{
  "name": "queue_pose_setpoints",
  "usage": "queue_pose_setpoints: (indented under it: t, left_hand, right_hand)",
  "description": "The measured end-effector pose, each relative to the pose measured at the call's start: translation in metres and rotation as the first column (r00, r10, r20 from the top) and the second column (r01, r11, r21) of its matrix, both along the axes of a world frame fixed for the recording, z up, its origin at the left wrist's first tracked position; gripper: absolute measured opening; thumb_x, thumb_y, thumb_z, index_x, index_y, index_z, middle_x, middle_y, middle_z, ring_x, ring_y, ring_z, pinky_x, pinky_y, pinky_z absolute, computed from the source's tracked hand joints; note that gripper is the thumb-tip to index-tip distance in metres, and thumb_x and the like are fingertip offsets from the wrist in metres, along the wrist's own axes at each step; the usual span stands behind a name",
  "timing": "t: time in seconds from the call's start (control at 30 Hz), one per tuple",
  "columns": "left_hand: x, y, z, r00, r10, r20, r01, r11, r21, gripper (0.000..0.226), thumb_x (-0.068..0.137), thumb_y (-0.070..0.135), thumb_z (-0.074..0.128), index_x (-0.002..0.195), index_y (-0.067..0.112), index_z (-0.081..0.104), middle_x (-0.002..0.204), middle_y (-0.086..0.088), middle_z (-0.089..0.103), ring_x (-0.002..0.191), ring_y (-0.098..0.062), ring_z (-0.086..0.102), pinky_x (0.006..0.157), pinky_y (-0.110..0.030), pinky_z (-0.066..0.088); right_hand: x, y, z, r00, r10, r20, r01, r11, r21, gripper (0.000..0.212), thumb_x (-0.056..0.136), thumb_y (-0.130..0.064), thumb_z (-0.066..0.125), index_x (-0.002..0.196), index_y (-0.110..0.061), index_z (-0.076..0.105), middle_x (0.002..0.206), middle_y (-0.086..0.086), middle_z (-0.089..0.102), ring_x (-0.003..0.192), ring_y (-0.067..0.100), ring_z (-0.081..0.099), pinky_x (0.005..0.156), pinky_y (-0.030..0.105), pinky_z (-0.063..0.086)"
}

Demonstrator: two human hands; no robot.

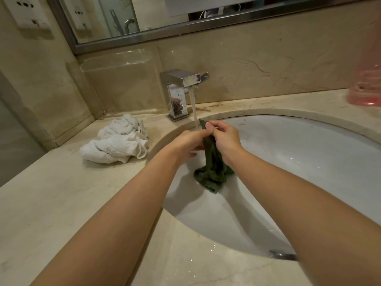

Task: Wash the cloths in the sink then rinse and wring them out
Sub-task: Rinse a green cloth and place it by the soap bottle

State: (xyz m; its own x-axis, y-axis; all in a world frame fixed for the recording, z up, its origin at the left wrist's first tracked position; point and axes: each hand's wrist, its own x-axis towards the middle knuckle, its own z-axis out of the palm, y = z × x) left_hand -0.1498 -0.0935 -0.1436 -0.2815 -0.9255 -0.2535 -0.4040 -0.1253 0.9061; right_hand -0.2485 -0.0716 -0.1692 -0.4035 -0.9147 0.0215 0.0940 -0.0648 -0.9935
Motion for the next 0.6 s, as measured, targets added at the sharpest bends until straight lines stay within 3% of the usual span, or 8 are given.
queue_pose_setpoints:
  t: [0.1, 0.17, 0.23, 0.3, 0.4, 0.47, 0.53, 0.6]
  left_hand:
    - [-0.001, 0.000, 0.000, 0.997, 0.072, 0.020, -0.069, 0.993, -0.094, 0.045, 0.093, 0.047, 0.056, 0.120, 0.011, 0.060, 0.110, -0.002, 0.065, 0.094, -0.013, 0.056, 0.074, -0.024, 0.039]
    - [-0.001, -0.001, 0.002, 0.993, 0.117, 0.013, -0.115, 0.988, -0.104, 0.037, 0.096, 0.036, 0.055, 0.122, 0.011, 0.059, 0.113, -0.004, 0.064, 0.092, -0.012, 0.054, 0.062, -0.021, 0.035]
    - [-0.001, 0.000, 0.003, 0.990, 0.141, -0.019, -0.142, 0.980, -0.139, 0.029, 0.097, 0.029, 0.054, 0.118, 0.011, 0.061, 0.110, -0.005, 0.066, 0.093, -0.014, 0.059, 0.069, -0.026, 0.047]
    - [-0.003, 0.001, 0.002, 0.989, 0.144, -0.036, -0.148, 0.946, -0.290, 0.017, 0.097, 0.029, 0.053, 0.101, 0.015, 0.062, 0.098, -0.005, 0.066, 0.093, -0.020, 0.062, 0.083, -0.037, 0.054]
    - [-0.003, 0.009, 0.006, 0.976, 0.185, -0.117, -0.219, 0.835, -0.505, 0.014, 0.099, 0.027, 0.050, 0.091, 0.017, 0.056, 0.088, 0.001, 0.060, 0.087, -0.016, 0.059, 0.080, -0.031, 0.050]
    - [-0.001, 0.008, 0.010, 0.941, 0.235, -0.242, -0.328, 0.800, -0.502, 0.013, 0.100, 0.027, 0.048, 0.098, 0.016, 0.056, 0.090, 0.003, 0.059, 0.088, -0.014, 0.059, 0.084, -0.031, 0.051]
    - [0.003, 0.002, 0.012, 0.881, 0.320, -0.348, -0.451, 0.792, -0.412, 0.013, 0.101, 0.027, 0.046, 0.099, 0.017, 0.054, 0.094, 0.002, 0.060, 0.094, -0.017, 0.061, 0.090, -0.038, 0.052]
    - [0.007, -0.005, 0.012, 0.816, 0.396, -0.422, -0.545, 0.770, -0.331, 0.014, 0.101, 0.026, 0.046, 0.096, 0.015, 0.053, 0.096, -0.003, 0.061, 0.098, -0.023, 0.061, 0.094, -0.044, 0.050]
  right_hand:
    - [0.002, -0.001, 0.000, 0.999, -0.044, 0.004, 0.044, 0.999, 0.004, 0.007, 0.095, -0.023, 0.060, 0.094, -0.029, 0.062, 0.103, -0.002, 0.063, 0.107, 0.019, 0.057, 0.100, 0.037, 0.047]
    - [0.000, -0.001, 0.001, 0.998, -0.048, 0.028, 0.047, 0.999, 0.017, 0.006, 0.094, -0.024, 0.061, 0.094, -0.029, 0.063, 0.105, 0.001, 0.064, 0.108, 0.023, 0.059, 0.099, 0.042, 0.050]
    - [-0.001, 0.000, 0.001, 0.999, -0.026, 0.031, 0.025, 0.999, 0.038, 0.007, 0.093, -0.024, 0.062, 0.099, -0.025, 0.065, 0.108, 0.003, 0.065, 0.108, 0.024, 0.060, 0.096, 0.043, 0.052]
    - [-0.002, -0.001, 0.000, 1.000, -0.002, 0.013, 0.001, 0.999, 0.038, 0.013, 0.094, -0.024, 0.061, 0.105, -0.021, 0.067, 0.108, 0.004, 0.066, 0.106, 0.024, 0.061, 0.095, 0.041, 0.052]
    - [0.002, -0.002, 0.000, 0.997, 0.071, -0.015, -0.071, 0.997, 0.041, 0.022, 0.097, -0.032, 0.056, 0.111, -0.020, 0.066, 0.101, 0.000, 0.066, 0.099, 0.018, 0.062, 0.088, 0.033, 0.052]
    - [0.004, -0.002, 0.000, 0.987, 0.158, -0.007, -0.157, 0.984, 0.088, 0.035, 0.098, -0.043, 0.048, 0.115, -0.016, 0.063, 0.101, 0.001, 0.065, 0.096, 0.017, 0.060, 0.086, 0.032, 0.049]
    - [0.003, -0.001, -0.002, 0.963, 0.265, -0.043, -0.256, 0.955, 0.149, 0.042, 0.097, -0.051, 0.043, 0.105, -0.014, 0.063, 0.099, 0.005, 0.065, 0.095, 0.021, 0.061, 0.087, 0.034, 0.048]
    - [0.000, 0.000, -0.006, 0.921, 0.361, -0.148, -0.326, 0.921, 0.215, 0.038, 0.094, -0.048, 0.052, 0.104, -0.012, 0.062, 0.096, 0.005, 0.065, 0.094, 0.021, 0.061, 0.084, 0.033, 0.049]
